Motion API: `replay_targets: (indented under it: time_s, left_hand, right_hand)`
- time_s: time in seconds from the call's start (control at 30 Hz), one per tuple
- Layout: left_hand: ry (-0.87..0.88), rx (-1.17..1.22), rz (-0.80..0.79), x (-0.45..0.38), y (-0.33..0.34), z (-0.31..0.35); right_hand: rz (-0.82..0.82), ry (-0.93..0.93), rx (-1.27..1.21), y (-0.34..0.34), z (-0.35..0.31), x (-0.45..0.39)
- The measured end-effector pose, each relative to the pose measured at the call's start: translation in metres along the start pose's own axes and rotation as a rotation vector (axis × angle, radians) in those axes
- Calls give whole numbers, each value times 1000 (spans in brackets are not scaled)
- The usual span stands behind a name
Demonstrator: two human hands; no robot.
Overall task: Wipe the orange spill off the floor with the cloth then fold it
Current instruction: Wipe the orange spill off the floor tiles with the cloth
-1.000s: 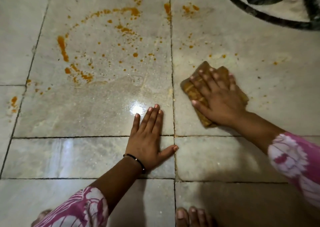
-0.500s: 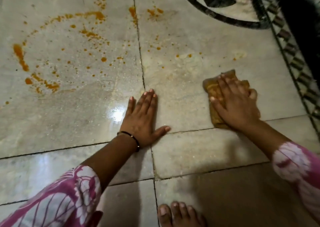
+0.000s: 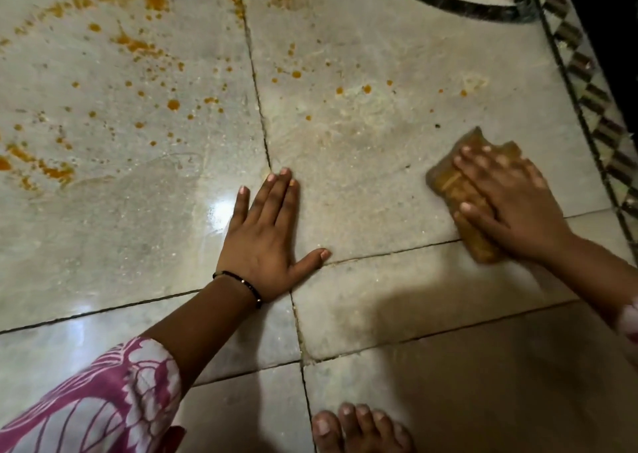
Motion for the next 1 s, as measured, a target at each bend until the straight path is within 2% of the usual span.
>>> replay_targets:
  time_s: [0.07,0.13,0.2,0.3,0.43,0.53,0.6,0.67,0.73,0.87,1.0]
  left_hand:
    - [-5,-4,-6,0,-1,0]
    - [-7,-11,-18,0,-1,0]
    - [-9,-23,-21,-1,-1,0]
    - [-7,-21,-23,-1,-1,1]
    - [-1,-24,-11,-1,0,0]
    - [-4,-28,-16,-1,0,0]
    - [-4,-34,-23,-1,0,0]
    - [-8,-40,-27,-1,0,0]
    - [-7,-44,-21,-1,0,0]
    - [-9,-33,-4,-1,-1,0]
    - [-3,-26,2,-2,0,-1]
  right_hand:
    - [74,115,10,-12,1,-37]
    - [98,107,22,-17,-31,-75]
    - [71,-28,27,-11,-87,-98]
    - [48,-248,72,0,-146,-79]
    - [52,-387,3,-1,-120,-31]
    - [10,-252,1,-5,-67,-45]
    - [42,-128,-3,-13,-55,-79]
    - [84,-72,-1,-21,-71,-120]
    - [82,-110,-6,-21,-111,-149]
    - [76,-282,-14,-10,-178,-124]
    - [81,-274,23,-9,-131,-74]
Point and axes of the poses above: each hand's wrist, its own x-axis away from the middle knuckle, its own y-axis out of the palm, z = x × y, the point moved 10 cm from there along -x, towards the middle knuckle, and after that the axes turned 4 degrees about -y, right-handed, at the moved point
